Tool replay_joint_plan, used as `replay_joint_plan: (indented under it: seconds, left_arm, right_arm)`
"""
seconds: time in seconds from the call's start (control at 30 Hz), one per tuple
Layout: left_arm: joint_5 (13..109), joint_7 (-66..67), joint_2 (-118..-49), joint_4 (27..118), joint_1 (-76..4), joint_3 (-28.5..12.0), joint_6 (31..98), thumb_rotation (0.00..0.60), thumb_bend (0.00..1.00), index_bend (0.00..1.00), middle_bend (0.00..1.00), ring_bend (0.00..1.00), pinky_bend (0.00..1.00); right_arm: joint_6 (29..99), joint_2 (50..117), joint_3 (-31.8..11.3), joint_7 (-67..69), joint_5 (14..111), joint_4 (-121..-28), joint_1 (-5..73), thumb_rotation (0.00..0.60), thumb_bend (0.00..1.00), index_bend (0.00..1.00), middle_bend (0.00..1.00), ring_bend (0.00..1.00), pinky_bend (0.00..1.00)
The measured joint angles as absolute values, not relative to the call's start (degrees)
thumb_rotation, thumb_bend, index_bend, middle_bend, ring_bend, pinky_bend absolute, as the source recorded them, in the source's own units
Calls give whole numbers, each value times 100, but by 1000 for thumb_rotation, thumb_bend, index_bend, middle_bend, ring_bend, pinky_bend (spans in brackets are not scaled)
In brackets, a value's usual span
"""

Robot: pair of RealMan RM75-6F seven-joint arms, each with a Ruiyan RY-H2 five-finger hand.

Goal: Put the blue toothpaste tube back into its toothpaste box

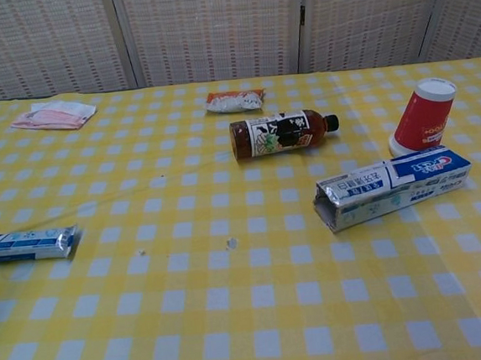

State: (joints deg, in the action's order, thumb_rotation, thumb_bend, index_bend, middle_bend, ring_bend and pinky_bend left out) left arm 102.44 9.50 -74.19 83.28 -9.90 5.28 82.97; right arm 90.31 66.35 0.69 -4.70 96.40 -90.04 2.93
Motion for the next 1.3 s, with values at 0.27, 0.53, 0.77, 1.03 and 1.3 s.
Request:
replay_joint_plan:
  seconds: [0.27,0.53,0.77,1.03,1.3]
  left_arm:
    - [9819,725,-7588,8519,-1339,301,7707,600,280,448,1000,1000,1000]
    - [8688,1683,-8083,8561,-1547,-156,7094,600,281,463,1000,1000,1000]
    - [7874,2321,-8391,8565,-1787,-469,6643,600,281,436,1000,1000,1000]
    - [7407,2542,-8635,8418,-2049,-673,6405,600,375,419,1000,1000,1000]
    - [6961,2825,-8749,8257,-2243,-731,6195,600,378,397,1000,1000,1000]
  right_arm:
    - [8810,6671,73,-601,9559,-9044,342,600,302,0,0,0,0]
    - [8596,6668,65,-685,9438,-9095,413,600,301,0,0,0,0]
    - [8409,6656,18,-686,9276,-9117,487,600,302,0,0,0,0]
    - [8298,6643,-16,-703,9160,-9129,534,600,302,0,0,0,0]
    - [8188,6611,-39,-664,9076,-9129,590,600,302,0,0,0,0]
